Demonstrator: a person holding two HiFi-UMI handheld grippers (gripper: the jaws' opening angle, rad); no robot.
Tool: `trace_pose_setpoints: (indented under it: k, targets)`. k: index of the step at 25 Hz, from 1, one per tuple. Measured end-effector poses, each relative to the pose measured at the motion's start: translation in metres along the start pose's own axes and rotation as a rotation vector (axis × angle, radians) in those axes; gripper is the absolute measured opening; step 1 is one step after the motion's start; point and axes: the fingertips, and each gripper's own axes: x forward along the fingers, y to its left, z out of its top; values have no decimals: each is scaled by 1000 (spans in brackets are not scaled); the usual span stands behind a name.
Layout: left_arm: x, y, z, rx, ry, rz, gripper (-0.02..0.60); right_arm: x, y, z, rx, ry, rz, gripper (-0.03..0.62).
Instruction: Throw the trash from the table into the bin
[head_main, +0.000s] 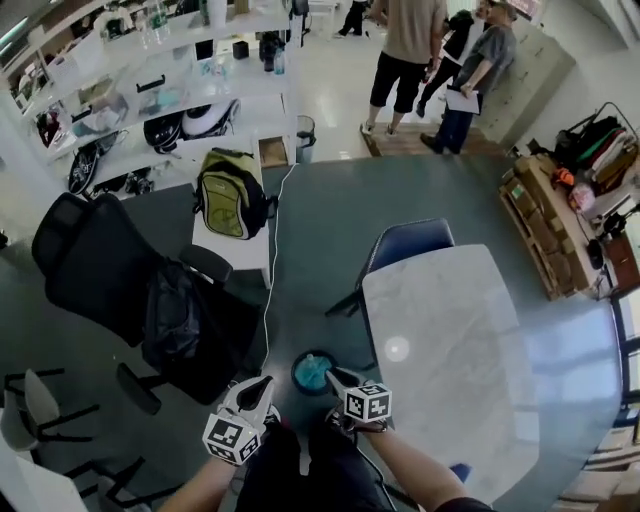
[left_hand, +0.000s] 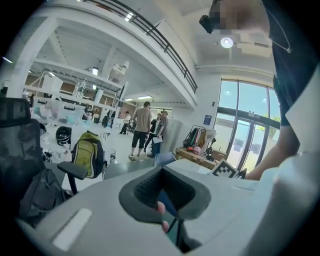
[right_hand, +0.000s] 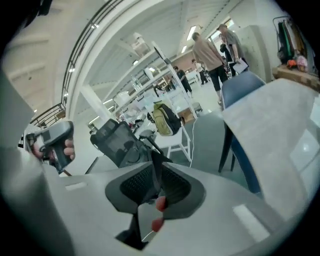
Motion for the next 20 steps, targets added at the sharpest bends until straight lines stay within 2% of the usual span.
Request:
trace_pose_setpoints:
  k: [4,8,13,20]
  targets:
    - [4,-13,58,51,-63,-54,2,-50,37,71,-58,-152,25,69]
    - [-3,-34,104,91,-119,-105,2,-100,68,116,-110,-261,23,63]
    - [-13,-65,131,105,-155,-173,2,-149,93,142,-126,-360,21,46]
    - [-23,-93,139,132,-174,-216,2,-187,134,156,-186,-441,38,31]
